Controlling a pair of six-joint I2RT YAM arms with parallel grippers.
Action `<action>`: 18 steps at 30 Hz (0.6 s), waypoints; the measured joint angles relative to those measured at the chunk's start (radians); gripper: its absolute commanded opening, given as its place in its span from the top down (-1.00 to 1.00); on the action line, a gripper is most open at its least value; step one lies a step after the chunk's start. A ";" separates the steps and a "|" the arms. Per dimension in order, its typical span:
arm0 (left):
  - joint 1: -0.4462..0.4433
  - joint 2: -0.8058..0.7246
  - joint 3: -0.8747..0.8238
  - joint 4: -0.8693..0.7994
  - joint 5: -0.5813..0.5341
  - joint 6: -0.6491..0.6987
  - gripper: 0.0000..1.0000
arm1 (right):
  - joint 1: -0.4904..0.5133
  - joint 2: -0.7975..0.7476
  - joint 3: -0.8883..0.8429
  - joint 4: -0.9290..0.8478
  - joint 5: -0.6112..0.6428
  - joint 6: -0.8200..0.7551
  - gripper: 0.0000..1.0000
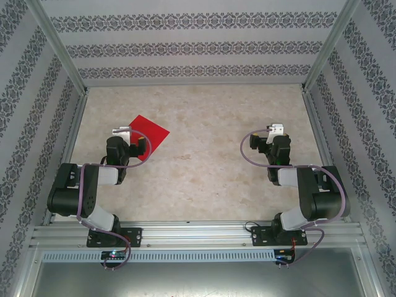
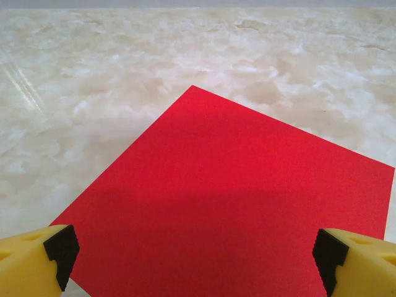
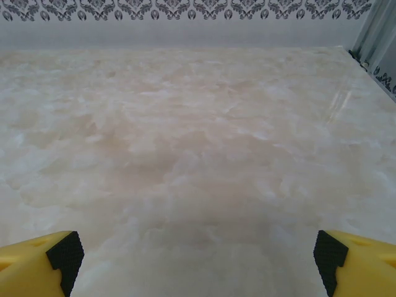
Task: Fold a paper plane with a square sheet of paper (pick it up from the middle)
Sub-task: Move the square sheet of paper to the center of the table.
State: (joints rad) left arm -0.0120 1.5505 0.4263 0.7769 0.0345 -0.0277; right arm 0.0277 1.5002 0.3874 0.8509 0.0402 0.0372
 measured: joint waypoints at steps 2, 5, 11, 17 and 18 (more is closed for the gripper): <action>0.001 0.000 0.000 0.003 -0.005 0.002 -1.00 | 0.000 0.001 0.000 0.000 -0.005 -0.003 -0.95; 0.001 0.000 -0.001 0.003 -0.006 0.002 -1.00 | 0.000 0.001 0.000 0.000 -0.006 -0.009 -0.96; 0.001 0.001 -0.002 0.003 -0.008 0.002 -1.00 | -0.005 0.001 0.000 0.000 -0.018 -0.011 -0.96; 0.001 0.001 -0.002 0.003 -0.010 0.002 -1.00 | -0.011 0.001 0.000 0.000 -0.023 -0.011 -0.95; 0.001 0.001 -0.002 0.003 -0.010 0.002 -1.00 | -0.011 0.001 0.000 0.000 -0.023 -0.011 -0.95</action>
State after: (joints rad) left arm -0.0109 1.5517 0.4244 0.7803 0.0246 -0.0254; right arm 0.0166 1.5009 0.3874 0.8509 0.0170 0.0261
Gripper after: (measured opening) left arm 0.999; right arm 0.978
